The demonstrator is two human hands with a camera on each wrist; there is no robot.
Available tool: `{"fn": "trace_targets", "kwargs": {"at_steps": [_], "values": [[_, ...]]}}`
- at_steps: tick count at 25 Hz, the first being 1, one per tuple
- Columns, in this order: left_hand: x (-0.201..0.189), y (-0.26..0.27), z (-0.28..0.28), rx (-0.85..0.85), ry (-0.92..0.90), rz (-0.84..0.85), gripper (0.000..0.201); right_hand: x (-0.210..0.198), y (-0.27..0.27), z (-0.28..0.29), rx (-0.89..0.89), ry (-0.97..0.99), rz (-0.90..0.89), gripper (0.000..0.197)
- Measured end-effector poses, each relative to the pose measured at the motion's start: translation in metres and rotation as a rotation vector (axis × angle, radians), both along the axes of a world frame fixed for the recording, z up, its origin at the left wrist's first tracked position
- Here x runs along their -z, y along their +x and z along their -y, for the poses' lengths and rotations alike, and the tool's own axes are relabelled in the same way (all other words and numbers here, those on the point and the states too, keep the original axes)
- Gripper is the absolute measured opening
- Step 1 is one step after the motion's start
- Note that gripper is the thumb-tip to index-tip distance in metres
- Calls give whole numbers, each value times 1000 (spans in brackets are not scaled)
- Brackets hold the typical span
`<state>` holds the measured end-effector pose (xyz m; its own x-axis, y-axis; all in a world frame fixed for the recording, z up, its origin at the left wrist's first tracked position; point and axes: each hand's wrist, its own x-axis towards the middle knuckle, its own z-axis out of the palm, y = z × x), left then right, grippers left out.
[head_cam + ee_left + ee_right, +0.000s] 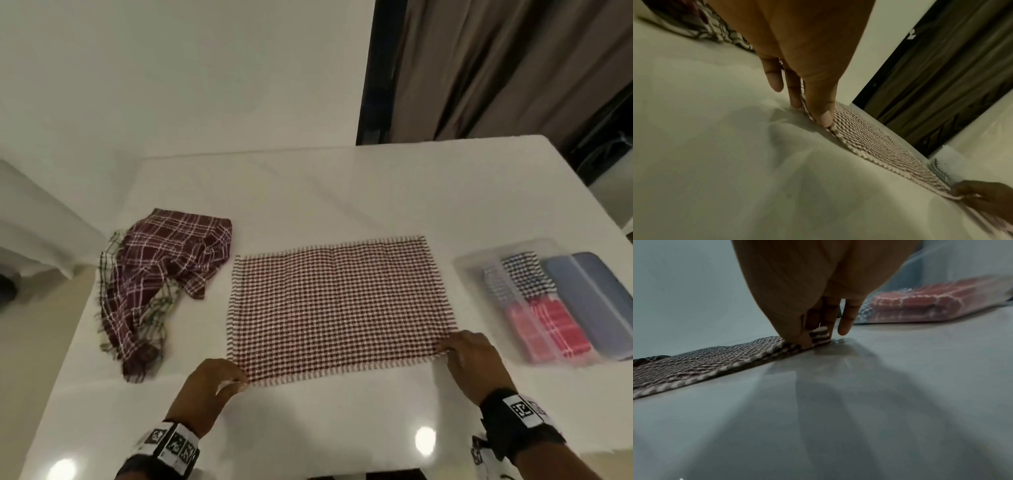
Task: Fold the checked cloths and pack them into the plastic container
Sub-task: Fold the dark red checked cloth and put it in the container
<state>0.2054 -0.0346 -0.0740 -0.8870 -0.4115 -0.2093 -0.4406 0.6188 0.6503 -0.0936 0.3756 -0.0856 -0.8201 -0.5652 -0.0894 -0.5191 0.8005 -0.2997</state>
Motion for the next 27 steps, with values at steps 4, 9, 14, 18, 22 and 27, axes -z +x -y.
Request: {"fn": "trace_targets", "kwargs": {"at_steps": [4, 9, 14, 18, 22, 27], "values": [[-5, 28, -15, 129, -133, 189, 7, -13, 31, -27, -35, -3, 74, 18], [-28, -9, -23, 97, -446, 286, 52, -27, 38, 30, -136, -74, 190, 56], [-19, -125, -71, 433, -410, 297, 107, -12, 46, 166, -547, 146, 258, 127], [3, -158, -78, 466, -382, 440, 148, 13, 40, 176, -608, 210, 224, 140], [7, -121, -35, 320, -349, 497, 160, 9, 4, 116, -521, 275, 212, 134], [13, -86, 6, 283, -317, 502, 165, -3, -57, 34, -344, 364, 251, 138]]}}
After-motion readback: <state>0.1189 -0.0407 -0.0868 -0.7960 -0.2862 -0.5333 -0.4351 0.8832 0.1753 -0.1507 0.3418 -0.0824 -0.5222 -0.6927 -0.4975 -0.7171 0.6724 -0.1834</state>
